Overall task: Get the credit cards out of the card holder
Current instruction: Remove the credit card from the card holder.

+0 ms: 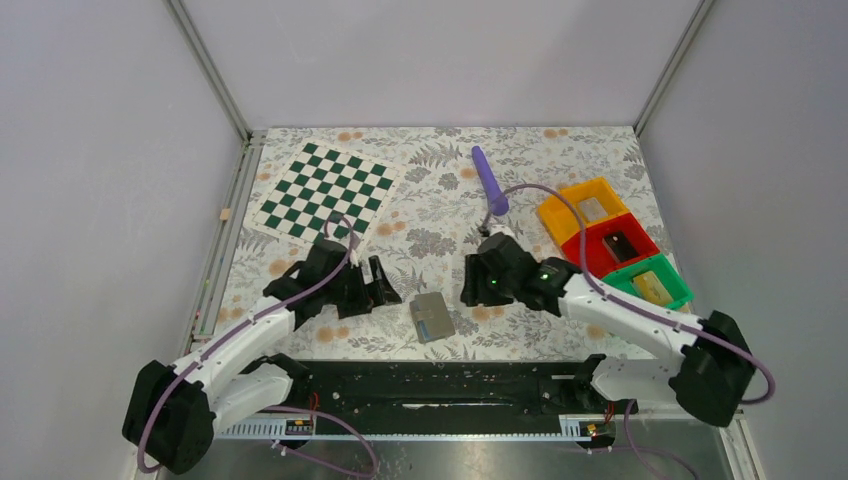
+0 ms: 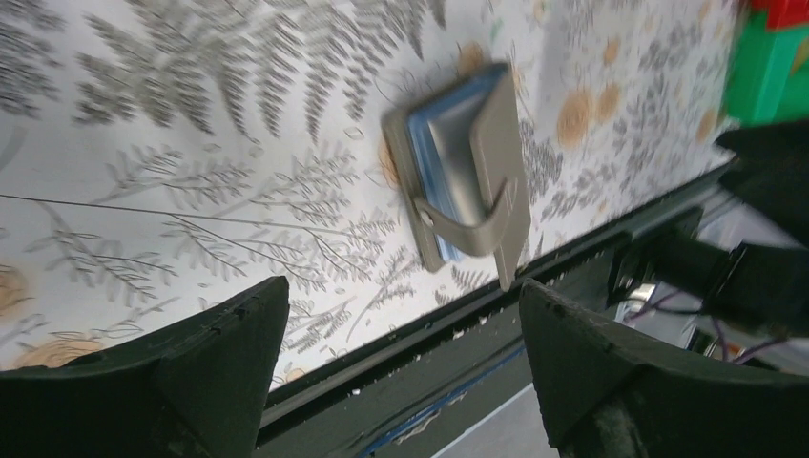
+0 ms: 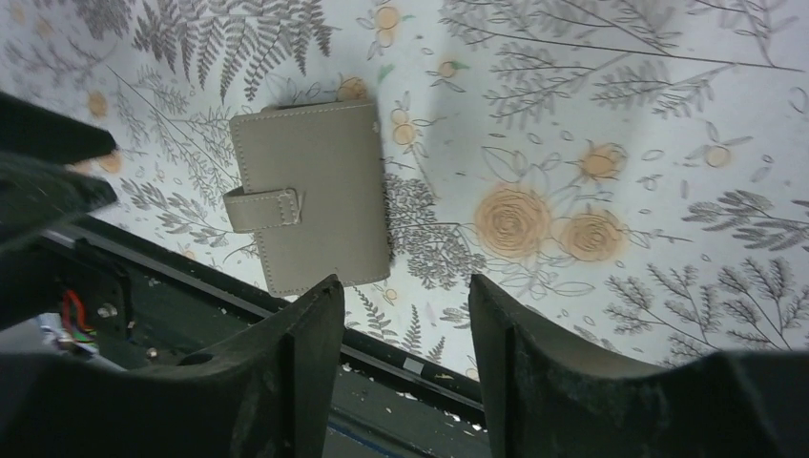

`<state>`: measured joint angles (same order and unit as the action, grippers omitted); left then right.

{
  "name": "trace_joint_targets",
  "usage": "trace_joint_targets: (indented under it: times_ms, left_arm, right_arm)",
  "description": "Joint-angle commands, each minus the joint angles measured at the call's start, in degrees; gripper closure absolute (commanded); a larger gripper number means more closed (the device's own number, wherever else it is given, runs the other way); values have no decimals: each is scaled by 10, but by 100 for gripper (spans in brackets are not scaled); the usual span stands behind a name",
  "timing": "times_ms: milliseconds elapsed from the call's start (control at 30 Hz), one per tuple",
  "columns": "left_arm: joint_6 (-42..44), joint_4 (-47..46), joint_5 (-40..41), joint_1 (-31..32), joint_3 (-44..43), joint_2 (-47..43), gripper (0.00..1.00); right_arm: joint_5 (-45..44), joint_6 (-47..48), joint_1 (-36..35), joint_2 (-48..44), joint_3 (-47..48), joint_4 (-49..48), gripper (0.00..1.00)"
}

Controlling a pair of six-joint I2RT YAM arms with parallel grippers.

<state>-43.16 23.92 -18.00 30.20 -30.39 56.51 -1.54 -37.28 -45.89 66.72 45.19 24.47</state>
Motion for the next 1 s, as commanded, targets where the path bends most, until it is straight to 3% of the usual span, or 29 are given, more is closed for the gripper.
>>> trace_joint_targets:
  times_ms: [0, 67, 367, 500, 733, 833, 967]
  left_arm:
    - [-6, -5, -6, -55, -1, -35, 11]
    - [-10, 2, -5, -68, -1, -48, 11]
    - [-22, -14, -37, -86, 19, -46, 11]
    - [-24, -16, -40, -86, 29, -49, 11]
    - [-27, -25, -44, -86, 38, -58, 12]
    - [-31, -32, -44, -86, 41, -56, 13]
    - [-36, -52, -60, -86, 50, -41, 14]
  right_arm:
    - [-125, 1, -97, 70, 82, -6, 38]
    - [-170, 18, -141, 111, 123, 25, 31]
    - [-235, 34, -240, 265, 244, 104, 27]
    - [-261, 30, -262, 327, 293, 157, 27]
    - [-276, 15, -268, 356, 292, 169, 28]
    - [-300, 14, -267, 354, 281, 176, 38]
    - [-292, 11, -256, 326, 232, 127, 65]
